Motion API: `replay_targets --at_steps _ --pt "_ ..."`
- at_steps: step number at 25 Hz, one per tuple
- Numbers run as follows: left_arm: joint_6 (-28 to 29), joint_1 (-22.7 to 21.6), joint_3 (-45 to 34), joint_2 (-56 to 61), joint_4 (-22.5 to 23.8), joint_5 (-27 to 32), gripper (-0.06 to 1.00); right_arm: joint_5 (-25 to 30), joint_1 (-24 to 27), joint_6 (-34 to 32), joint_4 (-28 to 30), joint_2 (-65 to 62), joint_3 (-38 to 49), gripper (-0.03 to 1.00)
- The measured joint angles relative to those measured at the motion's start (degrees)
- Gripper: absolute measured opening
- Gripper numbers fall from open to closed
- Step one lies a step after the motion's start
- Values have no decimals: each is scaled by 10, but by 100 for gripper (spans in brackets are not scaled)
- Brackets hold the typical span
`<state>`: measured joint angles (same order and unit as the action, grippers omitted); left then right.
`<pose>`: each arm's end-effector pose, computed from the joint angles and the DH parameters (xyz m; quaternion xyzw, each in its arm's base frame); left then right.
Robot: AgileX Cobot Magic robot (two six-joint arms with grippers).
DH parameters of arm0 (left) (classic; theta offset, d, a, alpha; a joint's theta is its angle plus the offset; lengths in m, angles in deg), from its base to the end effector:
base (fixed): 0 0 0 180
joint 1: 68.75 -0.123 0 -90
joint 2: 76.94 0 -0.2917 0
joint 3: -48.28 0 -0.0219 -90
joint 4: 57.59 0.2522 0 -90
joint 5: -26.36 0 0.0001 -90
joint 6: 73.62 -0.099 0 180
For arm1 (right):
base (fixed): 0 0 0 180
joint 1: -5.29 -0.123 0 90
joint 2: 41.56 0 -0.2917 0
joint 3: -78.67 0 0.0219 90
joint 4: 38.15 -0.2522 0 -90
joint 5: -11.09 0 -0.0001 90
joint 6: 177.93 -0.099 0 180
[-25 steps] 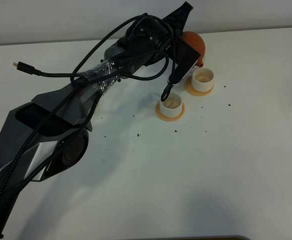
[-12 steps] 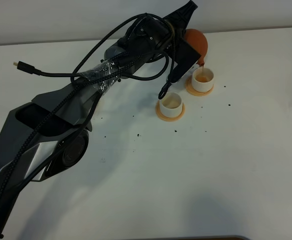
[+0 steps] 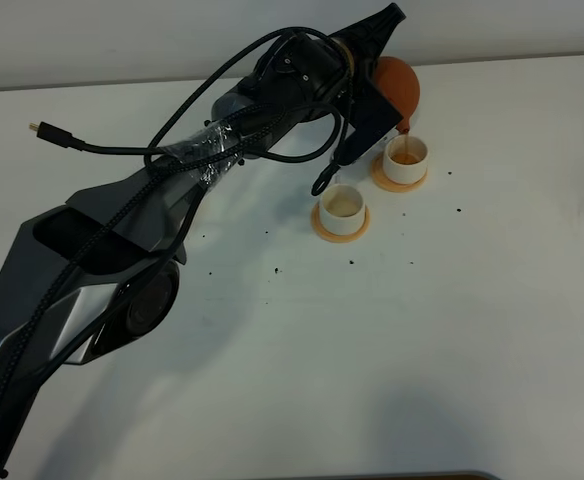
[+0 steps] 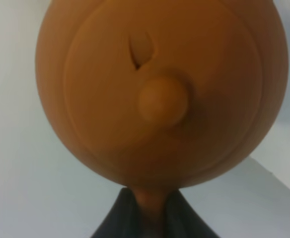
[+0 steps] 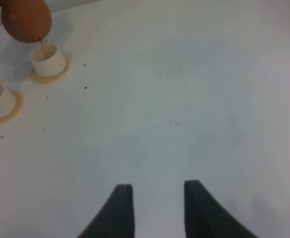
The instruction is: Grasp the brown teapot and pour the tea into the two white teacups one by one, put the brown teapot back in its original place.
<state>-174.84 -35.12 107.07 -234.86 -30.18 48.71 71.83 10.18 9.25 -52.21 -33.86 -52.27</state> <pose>0.5157 -0.3222 0.1667 0.8391 0.1895 0.4184 0.2913 -0.0020 0.0212 0.2750 -0.0212 0.8482 0.0675 0.5249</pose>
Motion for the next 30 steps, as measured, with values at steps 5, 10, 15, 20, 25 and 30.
replay_targets --at_steps 5,10,15,20,25,30 --pt "-5 4 0 0 0 -5 11 0 0 0 0 0 0 24" --pt "-14 5 0 0 1 -7 11 0 0 0 0 0 0 24" --pt "-16 5 0 0 2 -9 11 0 0 0 0 0 0 24" --pt "-20 5 0 0 2 -12 11 0 0 0 0 0 0 24" --pt "-42 5 0 0 2 -15 11 0 0 0 0 0 0 24" --pt "-45 5 0 0 2 -16 11 0 0 0 0 0 0 24"
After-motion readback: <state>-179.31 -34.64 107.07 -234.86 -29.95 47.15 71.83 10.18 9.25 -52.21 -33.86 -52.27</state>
